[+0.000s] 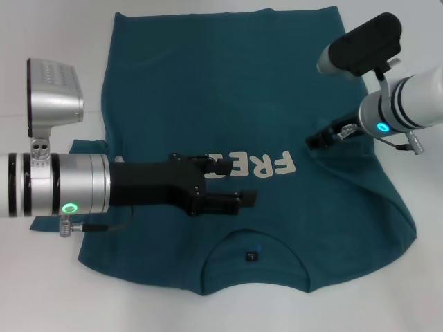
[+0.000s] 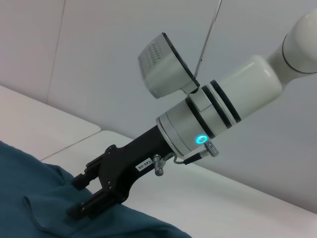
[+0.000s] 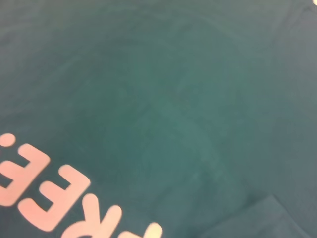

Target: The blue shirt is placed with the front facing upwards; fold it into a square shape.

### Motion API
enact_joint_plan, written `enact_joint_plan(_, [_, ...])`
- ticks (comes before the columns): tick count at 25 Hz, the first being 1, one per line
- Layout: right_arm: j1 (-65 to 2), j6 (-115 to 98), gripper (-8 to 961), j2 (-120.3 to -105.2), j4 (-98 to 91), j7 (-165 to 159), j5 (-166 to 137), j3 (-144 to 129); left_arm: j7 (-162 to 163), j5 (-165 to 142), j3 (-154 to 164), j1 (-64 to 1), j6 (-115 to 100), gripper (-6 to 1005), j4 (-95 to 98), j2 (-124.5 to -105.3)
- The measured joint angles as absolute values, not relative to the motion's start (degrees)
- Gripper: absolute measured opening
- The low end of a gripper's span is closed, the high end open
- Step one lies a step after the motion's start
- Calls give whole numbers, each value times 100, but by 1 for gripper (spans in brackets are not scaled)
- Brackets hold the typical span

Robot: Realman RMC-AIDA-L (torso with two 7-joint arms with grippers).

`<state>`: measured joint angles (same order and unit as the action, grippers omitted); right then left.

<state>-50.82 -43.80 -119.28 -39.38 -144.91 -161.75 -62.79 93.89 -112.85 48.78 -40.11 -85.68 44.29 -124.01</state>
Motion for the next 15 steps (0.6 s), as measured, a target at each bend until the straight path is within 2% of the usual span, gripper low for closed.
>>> enact_joint_plan(3, [-5043, -4581, 696, -11878, -4024, -14496, -16181, -6133, 9394, -11285, 4878, -4008, -8569, 836, 4428, -12403])
enact_joint_plan(15, [-4586, -5722, 694, -11728, -4936, -14435, -16152, -5657, 9412, -11237, 4860, -4019, -8570, 835, 4360, -12410])
